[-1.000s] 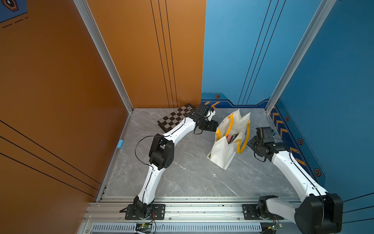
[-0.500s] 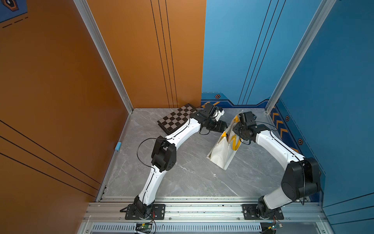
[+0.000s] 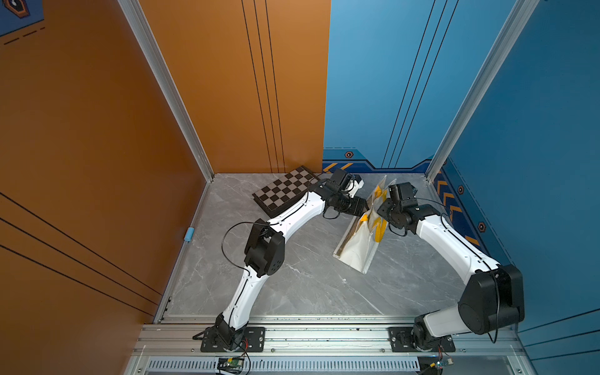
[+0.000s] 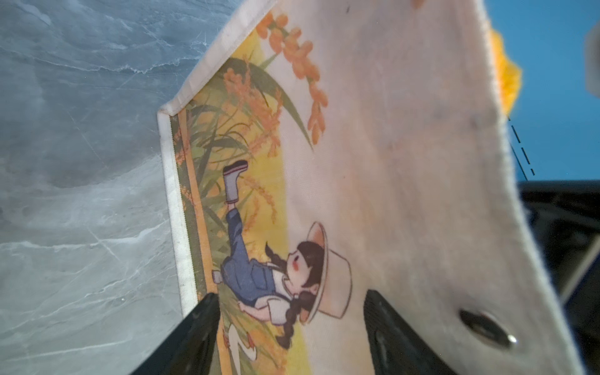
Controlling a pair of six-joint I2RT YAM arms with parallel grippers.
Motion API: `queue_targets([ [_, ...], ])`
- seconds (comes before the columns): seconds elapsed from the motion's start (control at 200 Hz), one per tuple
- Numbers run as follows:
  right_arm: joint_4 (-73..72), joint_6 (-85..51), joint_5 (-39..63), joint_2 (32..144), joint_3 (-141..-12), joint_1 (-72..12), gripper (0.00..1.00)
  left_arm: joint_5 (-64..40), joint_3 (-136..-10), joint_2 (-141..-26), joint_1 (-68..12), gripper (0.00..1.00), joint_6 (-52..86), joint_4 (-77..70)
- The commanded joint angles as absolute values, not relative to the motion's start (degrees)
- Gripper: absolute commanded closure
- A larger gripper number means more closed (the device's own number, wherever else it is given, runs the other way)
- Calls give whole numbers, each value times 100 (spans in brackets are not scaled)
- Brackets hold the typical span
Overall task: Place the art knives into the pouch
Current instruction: Close the pouch at the center of the board.
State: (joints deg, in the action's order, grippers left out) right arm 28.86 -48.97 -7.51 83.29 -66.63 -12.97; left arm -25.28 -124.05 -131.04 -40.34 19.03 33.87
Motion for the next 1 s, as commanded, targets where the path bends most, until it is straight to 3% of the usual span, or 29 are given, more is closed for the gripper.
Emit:
queue_targets([
  [0.0,2927,-4935,-671,8167,-6483,-1151,54,-2286,-12495,-12941,-4087,27,1610,3649],
  [0.641,2842,-5094,-407,8420,-6583,-1323,54,-2214,-12763,-13001,-4509,27,844,4093],
  [0.996,2843,-5185,-416,7879,-6114,-1029,53,-1365,-12802,-12797,-4075,27,624,4298],
])
